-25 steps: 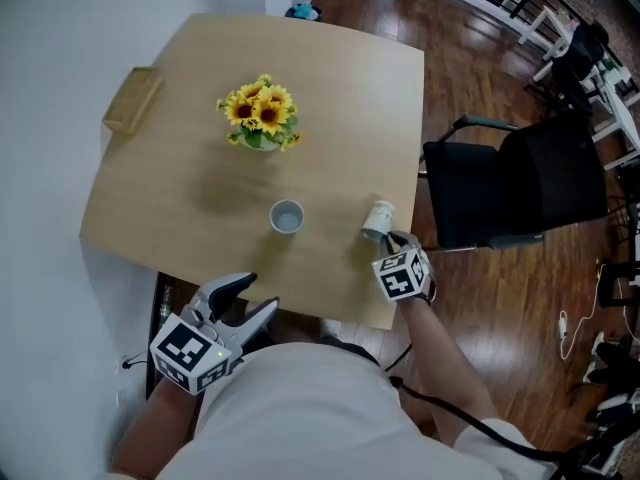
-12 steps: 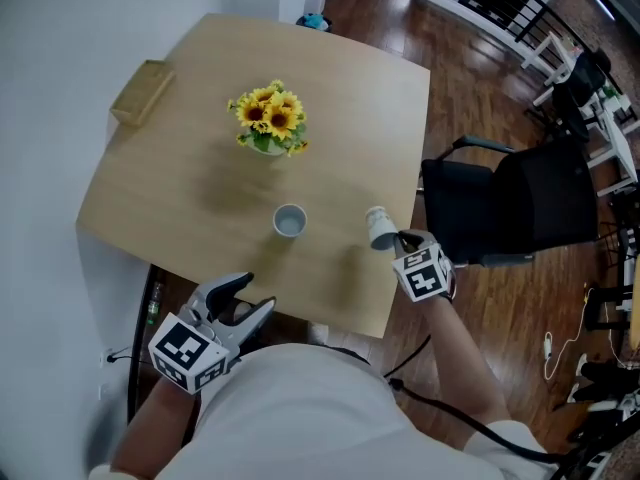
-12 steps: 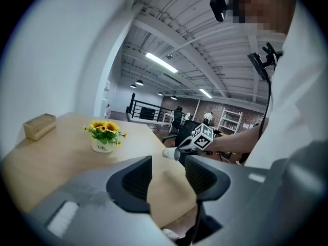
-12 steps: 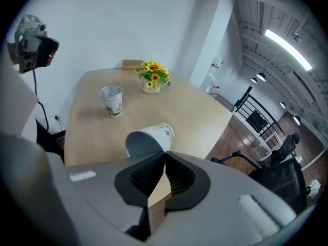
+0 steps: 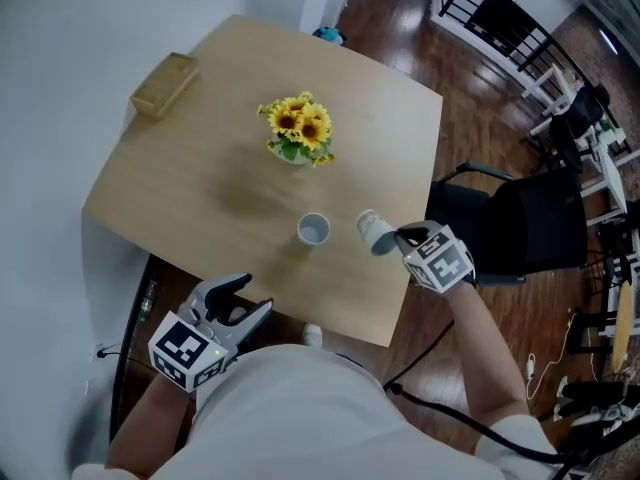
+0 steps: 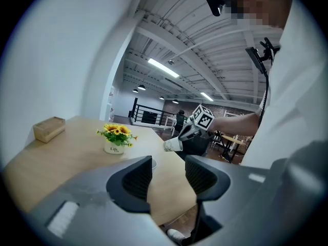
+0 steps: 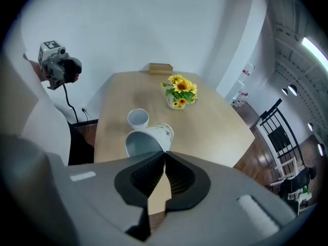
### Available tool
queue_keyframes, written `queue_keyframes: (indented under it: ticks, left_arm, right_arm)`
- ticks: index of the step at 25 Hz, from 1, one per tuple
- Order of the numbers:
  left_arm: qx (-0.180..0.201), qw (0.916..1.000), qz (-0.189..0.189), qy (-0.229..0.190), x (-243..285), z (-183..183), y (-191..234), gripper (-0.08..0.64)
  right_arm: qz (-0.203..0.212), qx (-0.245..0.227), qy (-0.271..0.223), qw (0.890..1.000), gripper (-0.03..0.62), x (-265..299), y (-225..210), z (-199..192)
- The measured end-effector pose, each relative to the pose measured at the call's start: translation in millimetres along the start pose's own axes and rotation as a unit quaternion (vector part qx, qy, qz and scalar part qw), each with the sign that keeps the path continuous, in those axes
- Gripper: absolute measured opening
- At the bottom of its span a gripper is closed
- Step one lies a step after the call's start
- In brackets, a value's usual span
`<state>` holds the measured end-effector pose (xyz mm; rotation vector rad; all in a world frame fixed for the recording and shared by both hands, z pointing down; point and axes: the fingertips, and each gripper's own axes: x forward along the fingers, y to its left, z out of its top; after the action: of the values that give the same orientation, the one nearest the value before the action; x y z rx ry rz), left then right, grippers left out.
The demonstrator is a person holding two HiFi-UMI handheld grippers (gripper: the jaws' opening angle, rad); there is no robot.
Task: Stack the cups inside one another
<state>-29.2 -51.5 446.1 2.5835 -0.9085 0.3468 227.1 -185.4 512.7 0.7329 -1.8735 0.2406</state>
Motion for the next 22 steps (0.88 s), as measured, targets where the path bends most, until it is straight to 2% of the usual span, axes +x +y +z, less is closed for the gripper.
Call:
queue_keyframes:
  ticks: [8,13,18,22]
  left_arm:
    - [-0.006,0.9998,0.004,-0.017,-28.8,-6.1,31.8,0.215]
    - [-0.006,0.9998,-0.007,-0.018,-38.1,-6.7,41.5,0.215]
    - [-0.010,0.9997,-0.015,-0.015,-45.3,-11.0,53.3,0.216]
    - [-0.011,0.9996,-0.020,-0.016,-48.2,-11.6,58.5,0.216]
  right_arm:
    - [0.082,-0.056,0.040,0.994,0.015,0.8,31.7,61.0]
    - [0.129,-0.089,0.107,0.982,0.015,11.6,43.2,70.5]
    - [0.173,-0.103,0.150,0.968,0.015,24.6,56.1,83.6]
    - [0.187,-0.107,0.176,0.961,0.014,38.9,62.0,87.8]
